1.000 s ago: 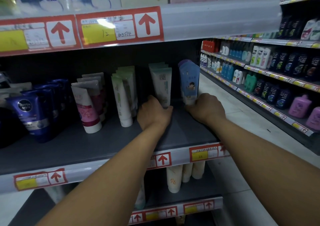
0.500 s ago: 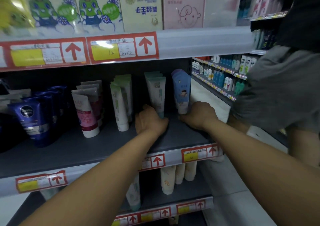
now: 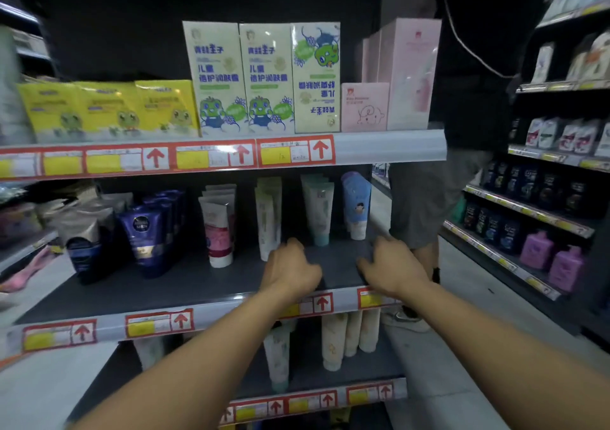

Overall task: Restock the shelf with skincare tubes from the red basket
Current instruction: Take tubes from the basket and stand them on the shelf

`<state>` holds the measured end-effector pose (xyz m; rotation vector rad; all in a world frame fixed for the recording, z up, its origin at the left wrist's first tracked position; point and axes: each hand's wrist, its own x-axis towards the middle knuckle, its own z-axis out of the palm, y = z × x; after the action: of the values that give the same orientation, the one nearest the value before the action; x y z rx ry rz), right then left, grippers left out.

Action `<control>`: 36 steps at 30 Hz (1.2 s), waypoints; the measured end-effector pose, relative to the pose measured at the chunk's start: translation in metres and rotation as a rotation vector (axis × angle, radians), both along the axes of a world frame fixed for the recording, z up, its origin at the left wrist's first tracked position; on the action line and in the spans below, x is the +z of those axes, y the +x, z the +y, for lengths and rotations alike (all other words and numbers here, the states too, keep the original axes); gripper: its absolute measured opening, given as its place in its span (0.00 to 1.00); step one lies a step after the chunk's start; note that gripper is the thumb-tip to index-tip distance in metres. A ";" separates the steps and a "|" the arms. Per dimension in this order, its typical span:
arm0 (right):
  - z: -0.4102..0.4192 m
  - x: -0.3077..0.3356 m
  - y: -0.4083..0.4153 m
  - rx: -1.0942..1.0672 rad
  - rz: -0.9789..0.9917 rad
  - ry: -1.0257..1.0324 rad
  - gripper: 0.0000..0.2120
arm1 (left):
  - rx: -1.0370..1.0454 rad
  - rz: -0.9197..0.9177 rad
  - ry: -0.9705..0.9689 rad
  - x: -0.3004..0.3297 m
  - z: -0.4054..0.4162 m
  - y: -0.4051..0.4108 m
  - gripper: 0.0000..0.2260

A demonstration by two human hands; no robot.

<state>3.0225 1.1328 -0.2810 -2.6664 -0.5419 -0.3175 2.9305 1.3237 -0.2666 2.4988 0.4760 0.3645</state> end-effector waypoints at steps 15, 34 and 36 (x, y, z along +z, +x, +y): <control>0.018 0.014 -0.097 -0.033 -0.177 0.004 0.14 | -0.008 -0.110 0.120 0.020 0.008 -0.114 0.18; 0.062 -0.147 -0.177 0.101 -0.029 0.009 0.06 | 0.030 0.087 0.075 -0.113 0.040 -0.175 0.15; 0.064 -0.173 -0.180 0.112 -0.022 -0.046 0.07 | 0.045 0.120 0.053 -0.133 0.041 -0.177 0.14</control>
<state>2.8430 1.1964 -0.4535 -2.6659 -0.7107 -0.3058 2.7538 1.3643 -0.3994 2.5752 0.5782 0.2489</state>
